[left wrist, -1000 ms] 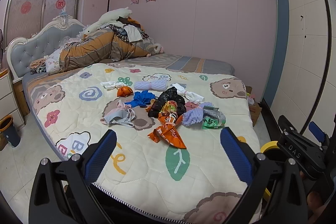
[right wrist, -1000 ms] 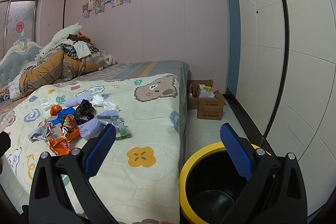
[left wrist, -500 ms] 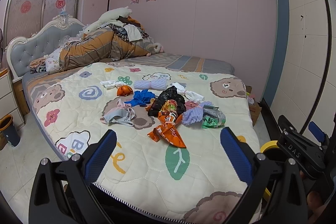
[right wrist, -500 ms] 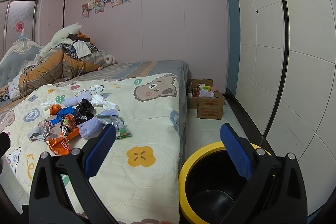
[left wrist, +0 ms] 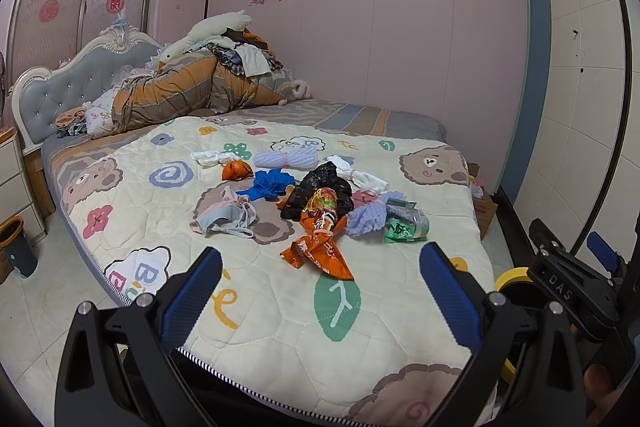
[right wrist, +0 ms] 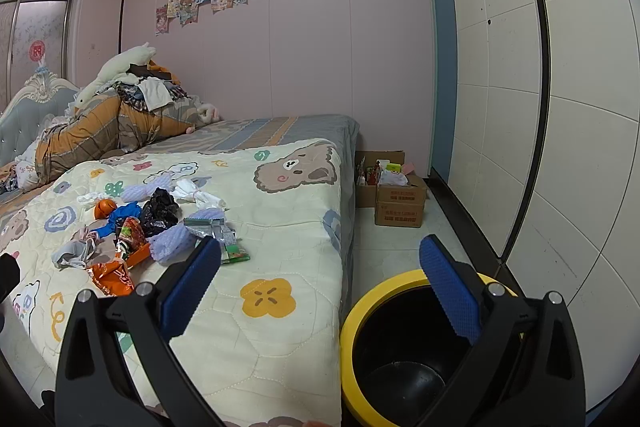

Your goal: Collect trash

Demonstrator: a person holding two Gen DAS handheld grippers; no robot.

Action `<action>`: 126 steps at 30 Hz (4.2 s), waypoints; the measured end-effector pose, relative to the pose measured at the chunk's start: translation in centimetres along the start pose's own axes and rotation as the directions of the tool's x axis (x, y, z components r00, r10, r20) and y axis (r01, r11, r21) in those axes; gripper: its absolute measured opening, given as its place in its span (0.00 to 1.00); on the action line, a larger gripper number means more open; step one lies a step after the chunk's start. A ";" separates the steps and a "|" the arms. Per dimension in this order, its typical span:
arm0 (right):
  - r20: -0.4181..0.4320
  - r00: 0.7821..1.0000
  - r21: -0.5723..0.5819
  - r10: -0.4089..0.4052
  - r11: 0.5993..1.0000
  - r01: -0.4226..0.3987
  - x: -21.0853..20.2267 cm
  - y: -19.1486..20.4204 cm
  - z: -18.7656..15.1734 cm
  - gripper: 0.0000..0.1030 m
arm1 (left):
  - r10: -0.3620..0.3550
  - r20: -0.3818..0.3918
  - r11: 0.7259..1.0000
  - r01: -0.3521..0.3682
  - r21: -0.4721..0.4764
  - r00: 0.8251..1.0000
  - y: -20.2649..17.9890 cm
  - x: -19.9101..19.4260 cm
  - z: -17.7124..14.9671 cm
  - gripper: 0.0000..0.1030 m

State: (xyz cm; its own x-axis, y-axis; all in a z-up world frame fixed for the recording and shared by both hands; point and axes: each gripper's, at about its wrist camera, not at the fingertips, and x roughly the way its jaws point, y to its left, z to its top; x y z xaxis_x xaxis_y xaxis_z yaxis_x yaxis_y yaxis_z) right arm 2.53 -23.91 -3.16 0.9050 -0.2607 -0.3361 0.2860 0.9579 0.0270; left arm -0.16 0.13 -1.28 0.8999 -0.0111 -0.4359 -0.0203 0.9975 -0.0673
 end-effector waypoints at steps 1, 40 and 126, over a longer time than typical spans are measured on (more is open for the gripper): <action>0.000 1.000 0.000 0.000 1.000 0.000 0.0 0.0 0.0 0.93 | 0.000 0.000 1.000 0.000 0.000 1.000 0.0 0.0 0.0 0.93; -0.323 0.869 -0.200 0.375 0.870 -0.450 14.5 6.9 0.9 0.93 | 0.012 -0.255 0.992 -0.043 -0.115 0.967 11.9 14.9 2.9 0.93; -0.297 0.898 -0.057 0.326 0.932 -0.357 8.4 -4.7 4.4 0.40 | -0.356 -0.243 0.933 0.359 -0.036 0.902 -1.6 12.8 6.3 0.21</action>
State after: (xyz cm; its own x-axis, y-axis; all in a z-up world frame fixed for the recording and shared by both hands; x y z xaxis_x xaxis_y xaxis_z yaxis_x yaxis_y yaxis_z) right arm 10.17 -31.12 -2.01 0.8122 0.1135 -0.5723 -0.0742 0.9930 0.0917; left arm 14.12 -1.19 -1.09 0.7133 -0.3822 -0.5875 0.2881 0.9240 -0.2513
